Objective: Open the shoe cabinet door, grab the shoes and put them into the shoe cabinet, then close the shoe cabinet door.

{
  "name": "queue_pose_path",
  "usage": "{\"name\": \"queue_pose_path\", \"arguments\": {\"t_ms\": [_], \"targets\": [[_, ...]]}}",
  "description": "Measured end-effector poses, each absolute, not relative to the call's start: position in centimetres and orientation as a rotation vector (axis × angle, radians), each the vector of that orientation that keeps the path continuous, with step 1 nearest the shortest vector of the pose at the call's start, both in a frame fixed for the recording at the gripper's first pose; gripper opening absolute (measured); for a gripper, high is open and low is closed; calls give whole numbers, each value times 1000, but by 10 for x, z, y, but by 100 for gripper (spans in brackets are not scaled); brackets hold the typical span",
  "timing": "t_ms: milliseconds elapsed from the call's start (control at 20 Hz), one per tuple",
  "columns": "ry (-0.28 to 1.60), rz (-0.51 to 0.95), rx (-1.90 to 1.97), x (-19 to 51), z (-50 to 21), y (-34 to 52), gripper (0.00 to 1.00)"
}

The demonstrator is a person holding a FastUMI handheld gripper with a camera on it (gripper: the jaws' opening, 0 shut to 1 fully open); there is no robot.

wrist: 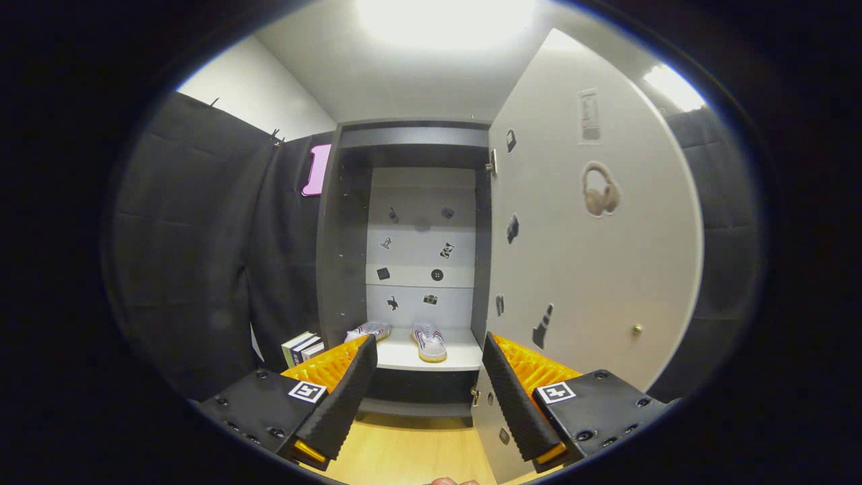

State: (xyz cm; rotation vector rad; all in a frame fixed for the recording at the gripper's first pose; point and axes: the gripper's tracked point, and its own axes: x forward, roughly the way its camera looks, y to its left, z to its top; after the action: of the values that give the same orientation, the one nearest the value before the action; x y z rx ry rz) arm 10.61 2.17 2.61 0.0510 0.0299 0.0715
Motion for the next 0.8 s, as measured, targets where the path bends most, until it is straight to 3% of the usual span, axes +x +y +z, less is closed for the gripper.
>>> {"name": "queue_pose_path", "arguments": {"t_ms": [250,450,800], "targets": [[66,19,66,43,24,-23,98],[83,-108,52,-2,28,-86,98],[40,-304,8,11,33,-206,98]]}}
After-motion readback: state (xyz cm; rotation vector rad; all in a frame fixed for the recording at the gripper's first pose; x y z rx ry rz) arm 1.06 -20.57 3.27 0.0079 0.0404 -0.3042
